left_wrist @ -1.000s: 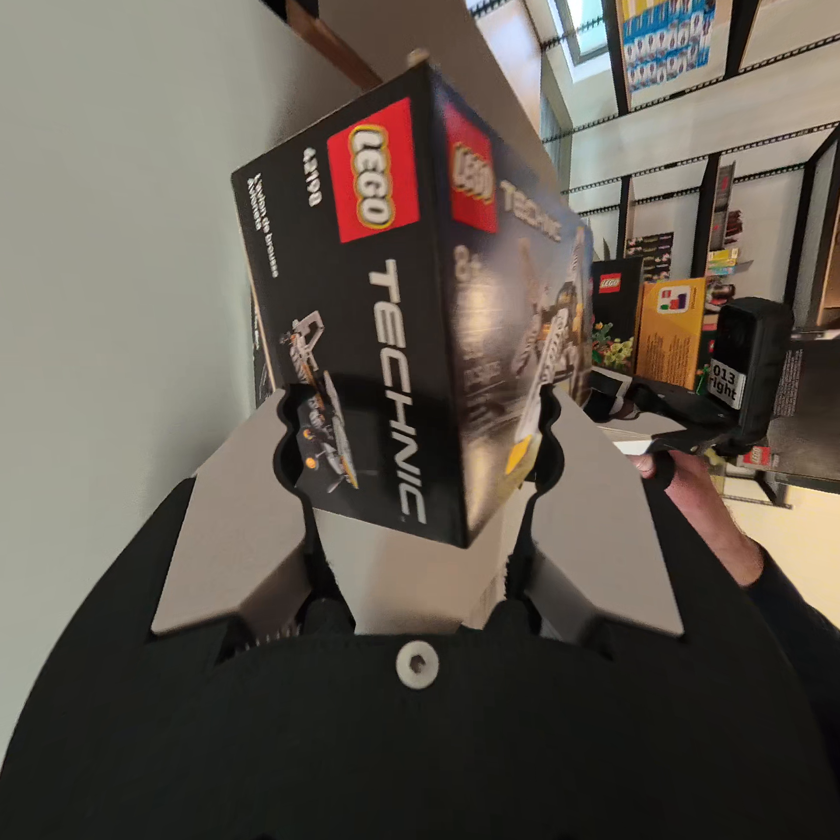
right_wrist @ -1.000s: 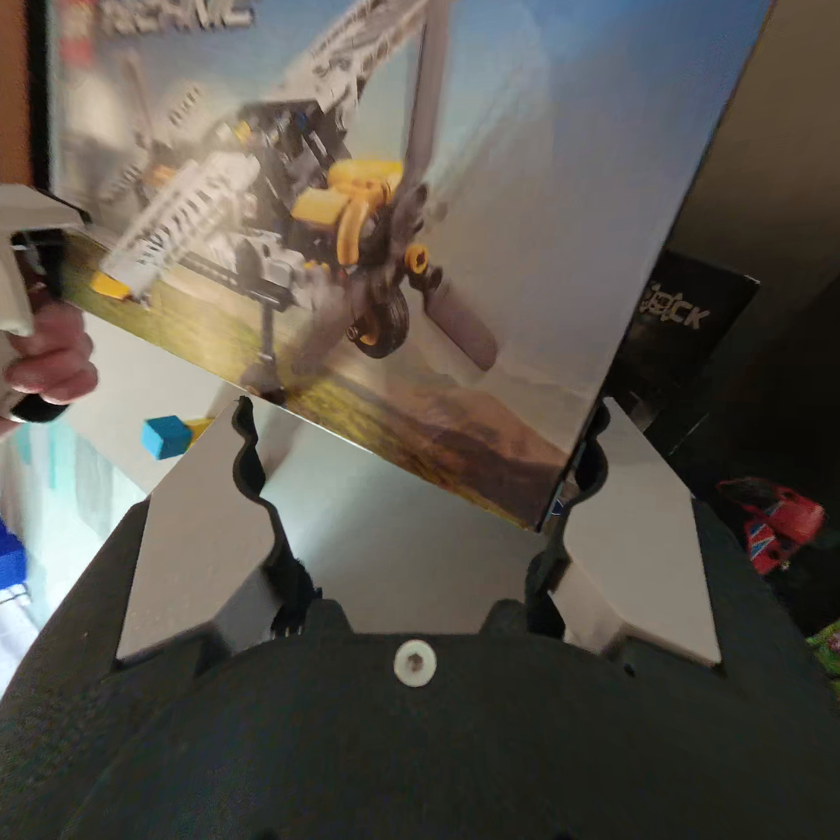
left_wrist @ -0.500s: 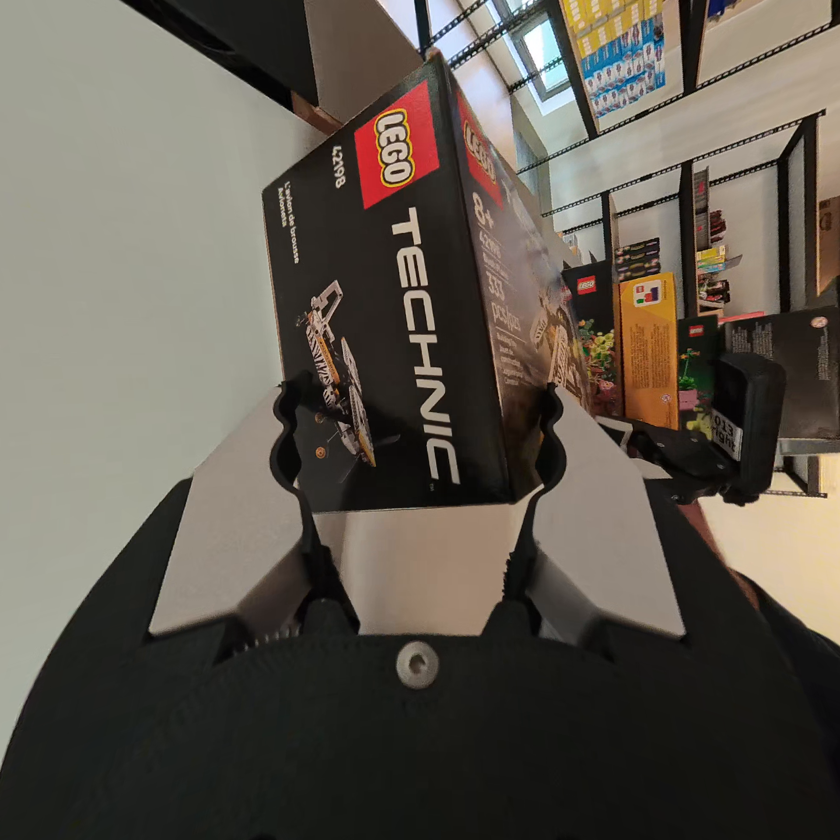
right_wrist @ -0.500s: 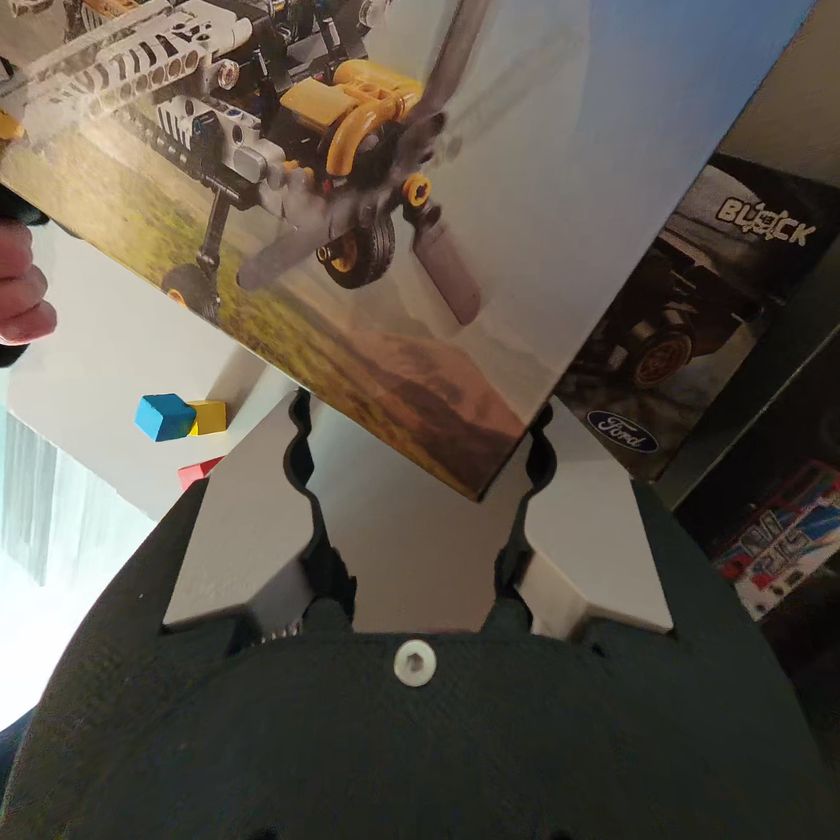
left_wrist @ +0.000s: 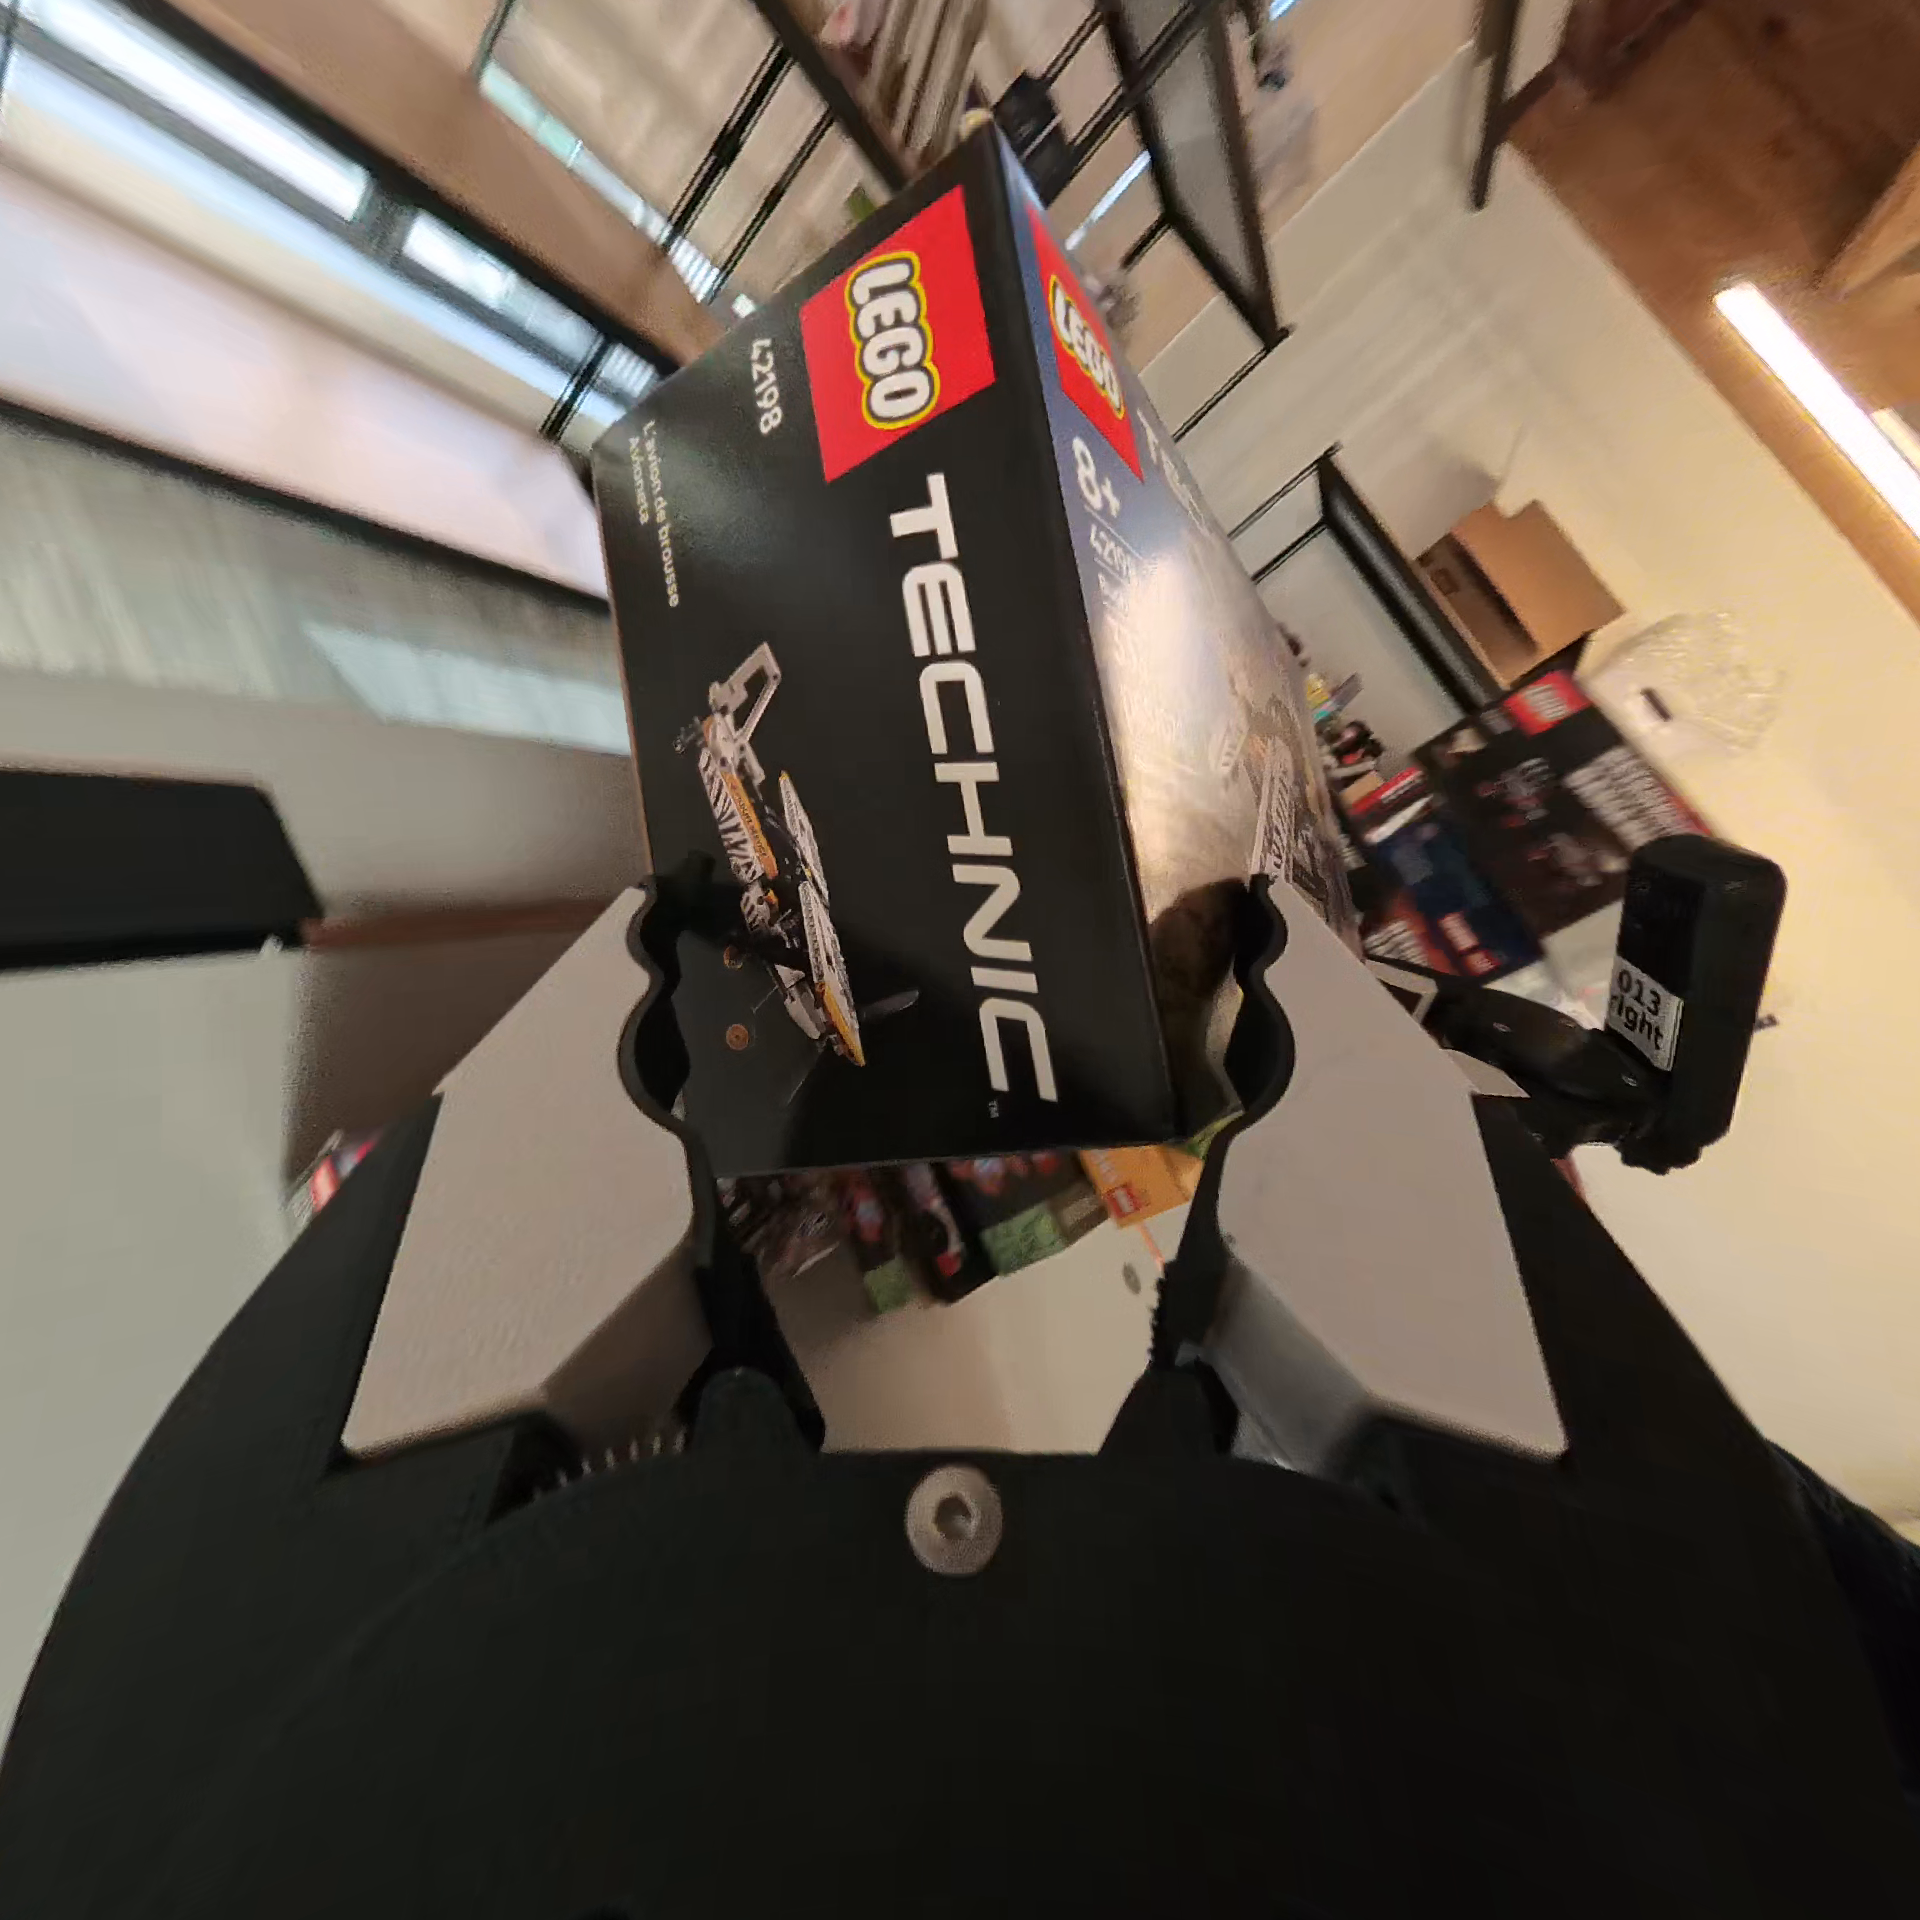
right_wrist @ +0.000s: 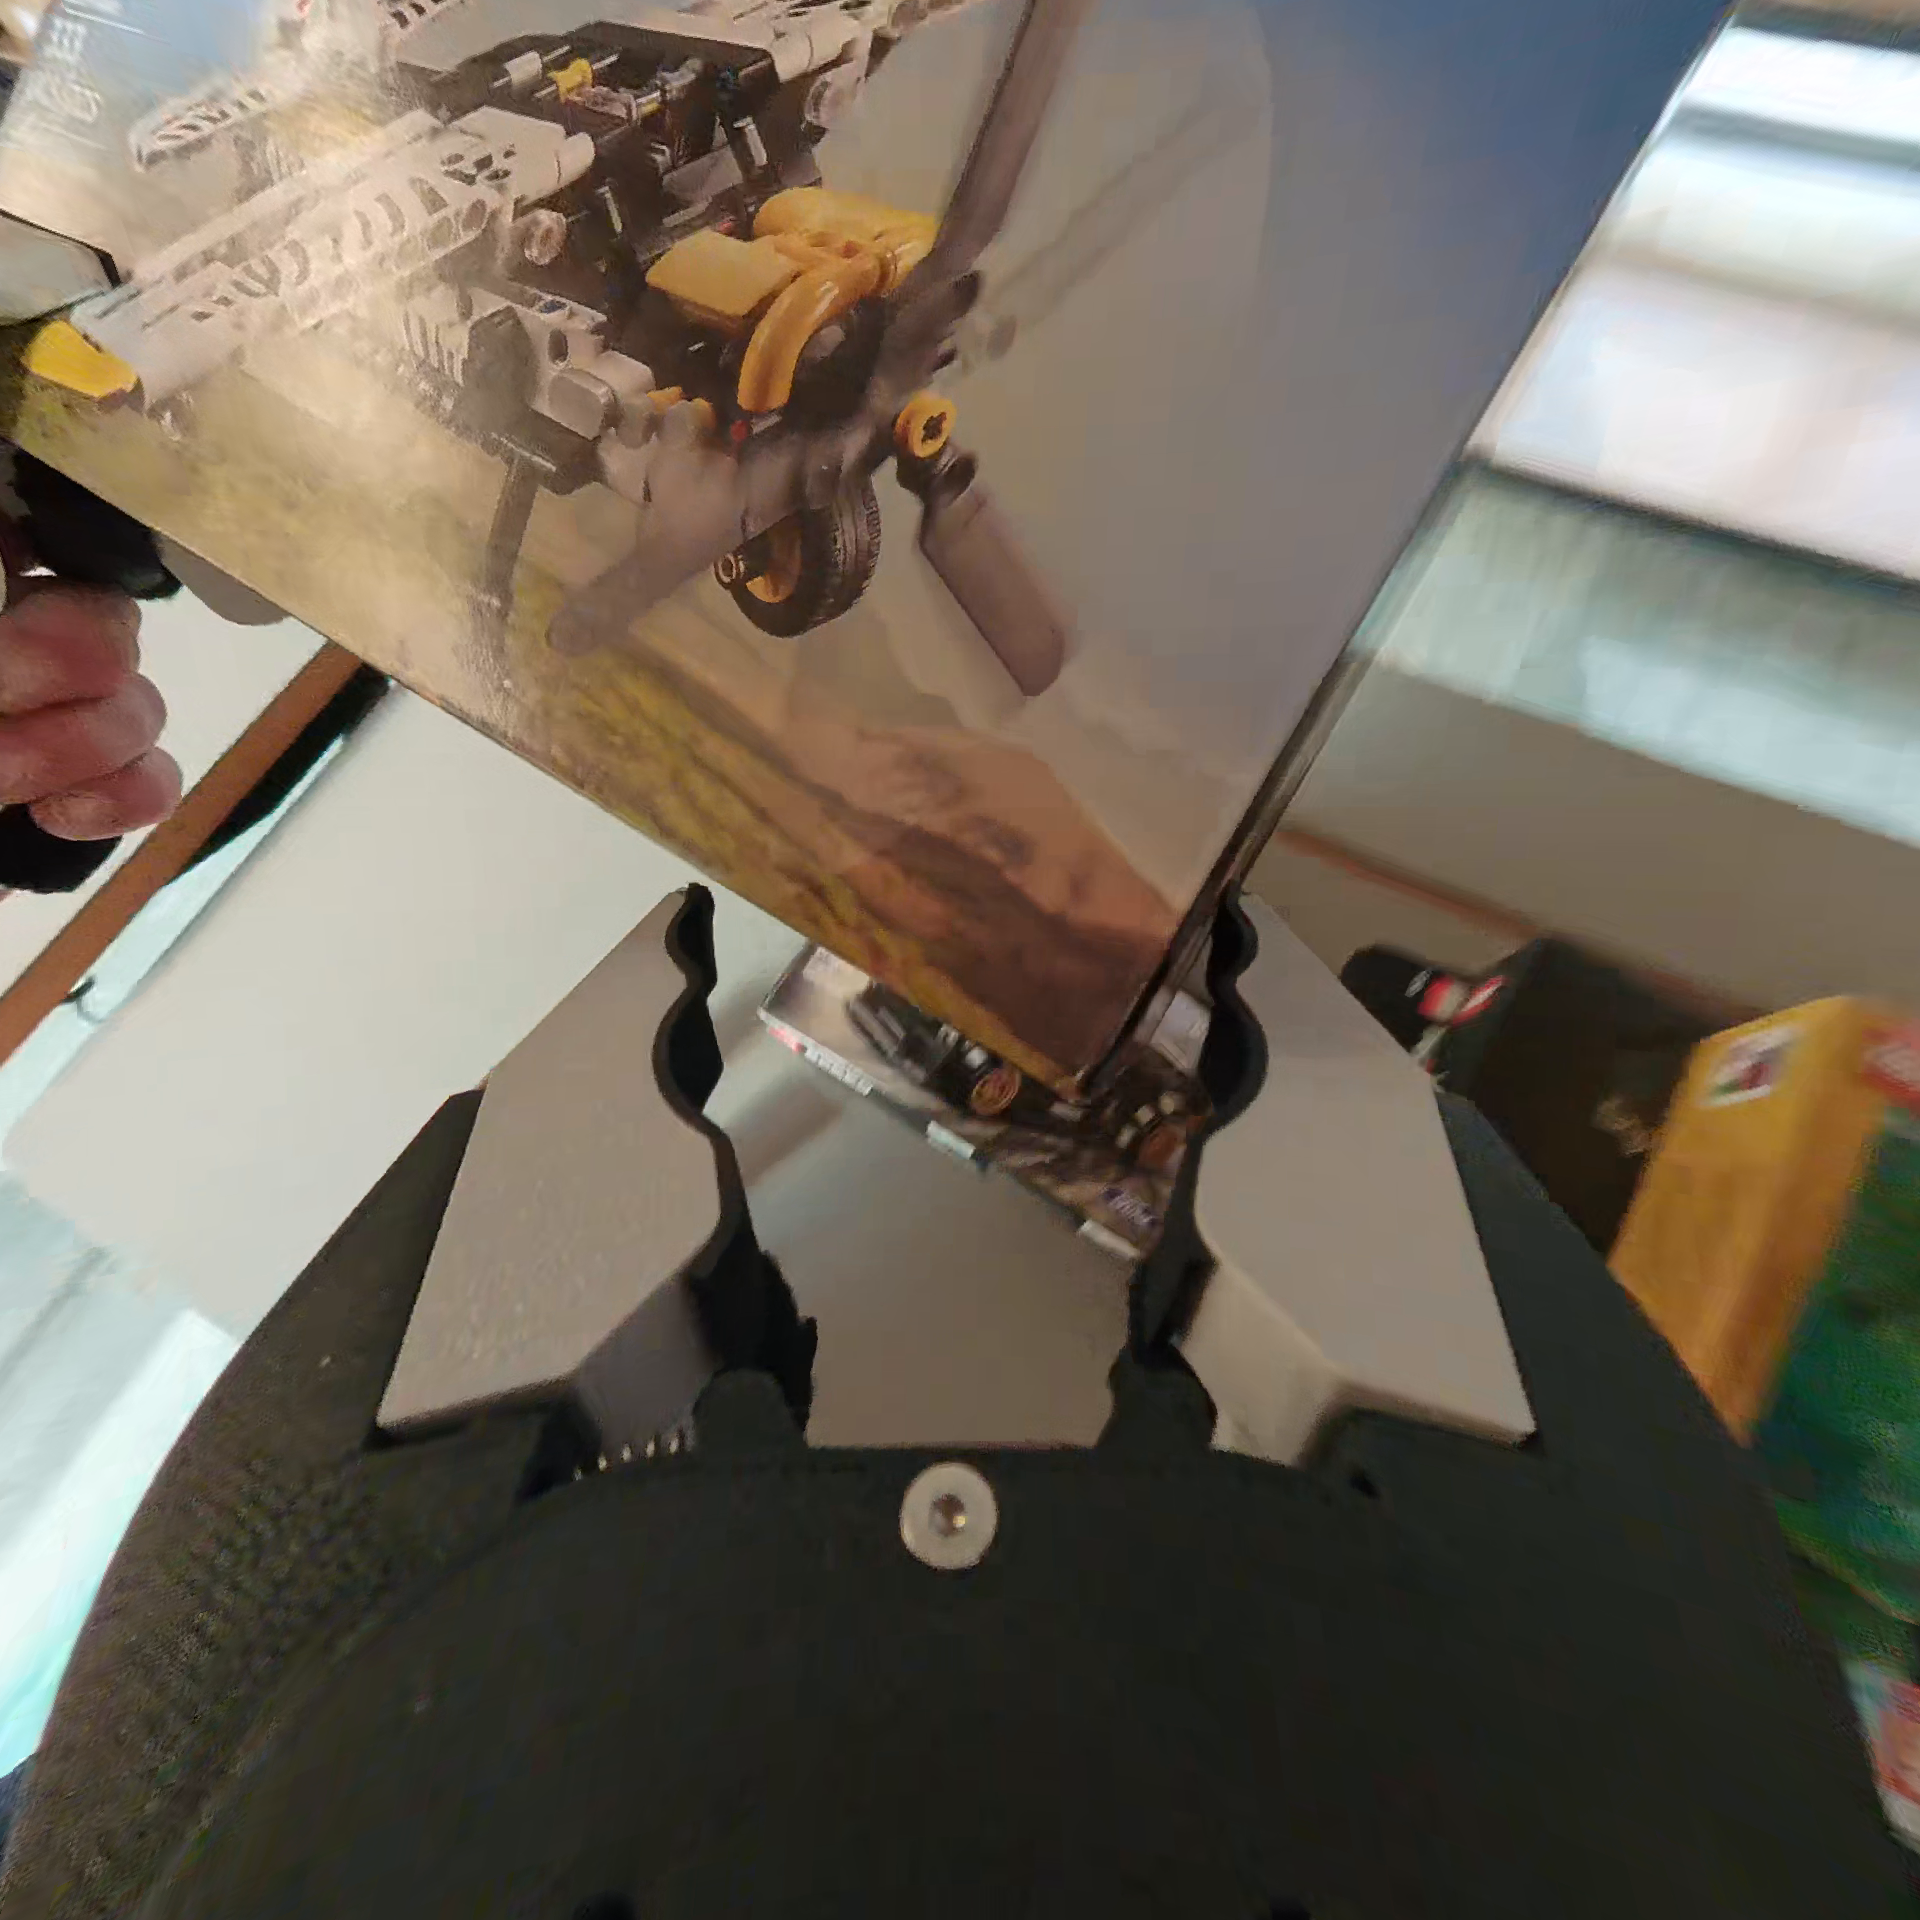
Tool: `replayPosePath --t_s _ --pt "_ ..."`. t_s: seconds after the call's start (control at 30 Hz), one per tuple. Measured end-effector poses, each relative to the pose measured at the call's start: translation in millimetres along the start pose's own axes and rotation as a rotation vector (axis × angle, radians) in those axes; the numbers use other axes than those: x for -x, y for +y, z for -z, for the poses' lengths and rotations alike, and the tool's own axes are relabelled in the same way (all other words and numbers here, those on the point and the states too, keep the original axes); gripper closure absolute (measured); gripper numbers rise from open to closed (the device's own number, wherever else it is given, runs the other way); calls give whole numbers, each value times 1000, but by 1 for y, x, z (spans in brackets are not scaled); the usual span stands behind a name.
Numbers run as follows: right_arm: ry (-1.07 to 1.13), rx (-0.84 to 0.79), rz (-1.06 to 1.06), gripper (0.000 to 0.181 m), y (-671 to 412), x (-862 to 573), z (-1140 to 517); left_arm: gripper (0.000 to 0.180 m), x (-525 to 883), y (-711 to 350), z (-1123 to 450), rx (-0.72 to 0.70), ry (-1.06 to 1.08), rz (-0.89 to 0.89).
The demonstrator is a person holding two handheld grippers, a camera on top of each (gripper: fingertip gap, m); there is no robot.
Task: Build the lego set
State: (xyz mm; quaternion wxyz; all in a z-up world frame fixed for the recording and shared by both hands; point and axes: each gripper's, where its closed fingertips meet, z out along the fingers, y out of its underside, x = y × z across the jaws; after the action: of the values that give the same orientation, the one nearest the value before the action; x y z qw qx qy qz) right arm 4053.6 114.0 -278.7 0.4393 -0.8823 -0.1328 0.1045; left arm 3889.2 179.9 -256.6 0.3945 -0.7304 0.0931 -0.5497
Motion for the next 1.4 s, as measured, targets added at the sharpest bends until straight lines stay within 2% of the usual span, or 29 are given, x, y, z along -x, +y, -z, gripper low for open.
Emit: replayPosePath --t_s 0.27,0.4,0.6,0.8,0.93,1.17,1.3,1.37,1.4 --pt "191 -237 181 88 -125 -12 140 75 -163 -87 4 -111 203 -218" --pt "294 -322 205 89 -156 -41 217 75 -240 -101 -23 -98 311 -278" --pt "448 -369 202 87 -166 -103 327 75 -345 -86 -89 -15 451 -308" --pt "594 -350 169 88 -141 -174 420 65 -426 -28 -173 158 509 -346" --pt "617 -330 107 82 -117 -216 453 62 -460 10 -217 223 526 -336" --pt "563 -320 15 87 -76 -271 471 62 -477 56 -264 353 490 -314" --pt "467 -252 -65 93 -43 -304 441 60 -457 74 -286 384 400 -323" --pt "381 -212 -105 92 -26 -313 420 51 -445 83 -293 420 357 -322" --pt "336 -191 -133 83 -19 -317 410 59 -441 82 -295 402 345 -340"
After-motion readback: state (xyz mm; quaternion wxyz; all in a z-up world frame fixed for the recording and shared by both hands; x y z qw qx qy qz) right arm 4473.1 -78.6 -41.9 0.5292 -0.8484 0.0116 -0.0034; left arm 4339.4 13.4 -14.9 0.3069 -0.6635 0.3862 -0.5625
